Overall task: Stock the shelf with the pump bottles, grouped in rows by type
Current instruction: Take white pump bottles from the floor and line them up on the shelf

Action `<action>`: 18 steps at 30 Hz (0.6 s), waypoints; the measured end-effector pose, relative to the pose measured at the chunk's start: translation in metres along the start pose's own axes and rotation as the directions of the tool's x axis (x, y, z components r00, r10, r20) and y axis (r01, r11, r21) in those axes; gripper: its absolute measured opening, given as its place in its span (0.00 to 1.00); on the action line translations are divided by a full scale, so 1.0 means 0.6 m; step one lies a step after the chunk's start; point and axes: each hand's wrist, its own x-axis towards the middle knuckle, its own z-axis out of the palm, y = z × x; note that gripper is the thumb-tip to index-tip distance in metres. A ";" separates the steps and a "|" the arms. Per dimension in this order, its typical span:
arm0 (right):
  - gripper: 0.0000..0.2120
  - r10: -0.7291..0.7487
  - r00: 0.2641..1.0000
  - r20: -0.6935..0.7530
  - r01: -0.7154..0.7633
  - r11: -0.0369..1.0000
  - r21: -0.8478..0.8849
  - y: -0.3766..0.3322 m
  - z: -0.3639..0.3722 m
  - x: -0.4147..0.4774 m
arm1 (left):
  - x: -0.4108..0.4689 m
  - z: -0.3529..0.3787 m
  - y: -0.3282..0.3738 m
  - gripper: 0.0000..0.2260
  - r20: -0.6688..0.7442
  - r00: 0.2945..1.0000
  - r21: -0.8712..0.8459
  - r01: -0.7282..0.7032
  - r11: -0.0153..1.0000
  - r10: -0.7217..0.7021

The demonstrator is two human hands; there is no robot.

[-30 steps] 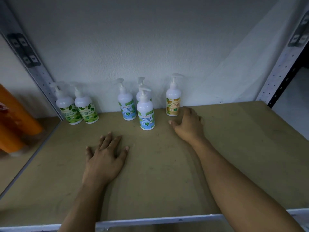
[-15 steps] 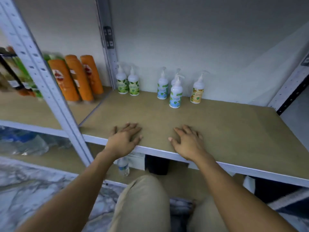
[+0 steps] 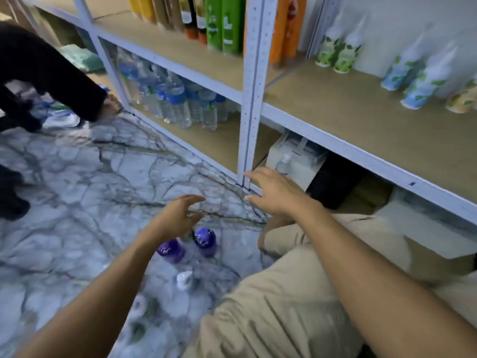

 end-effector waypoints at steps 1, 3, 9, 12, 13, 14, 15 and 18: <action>0.32 -0.036 0.998 0.050 0.035 0.999 0.027 -0.030 0.026 0.010 | -0.028 0.001 -0.033 0.20 -0.008 0.998 -0.006 0.062 0.998 -0.062; 0.32 -0.096 0.981 0.168 0.087 0.994 0.061 -0.082 0.083 0.032 | -0.083 0.005 -0.095 0.19 -0.018 0.984 -0.021 0.175 0.984 -0.175; 0.32 -0.193 0.848 0.494 0.189 0.980 0.058 -0.201 0.233 0.074 | -0.223 0.051 -0.244 0.15 0.034 0.917 -0.047 0.399 0.916 -0.398; 0.30 -0.197 0.797 0.570 0.200 0.978 0.058 -0.241 0.292 0.084 | -0.275 0.092 -0.283 0.12 0.093 0.896 -0.044 0.439 0.897 -0.434; 0.31 -0.194 0.784 0.590 0.211 0.977 0.042 -0.252 0.309 0.087 | -0.289 0.105 -0.292 0.12 0.121 0.889 -0.046 0.450 0.892 -0.442; 0.31 -0.192 0.767 0.612 0.224 0.974 0.025 -0.262 0.323 0.090 | -0.300 0.116 -0.299 0.12 0.143 0.883 -0.053 0.458 0.887 -0.448; 0.31 -0.184 0.751 0.635 0.239 0.971 -0.001 -0.273 0.335 0.092 | -0.308 0.126 -0.304 0.12 0.156 0.879 -0.067 0.464 0.883 -0.450; 0.27 -0.151 0.711 0.687 0.260 0.964 -0.057 -0.292 0.367 0.100 | -0.322 0.152 -0.314 0.18 0.166 0.871 -0.133 0.485 0.865 -0.463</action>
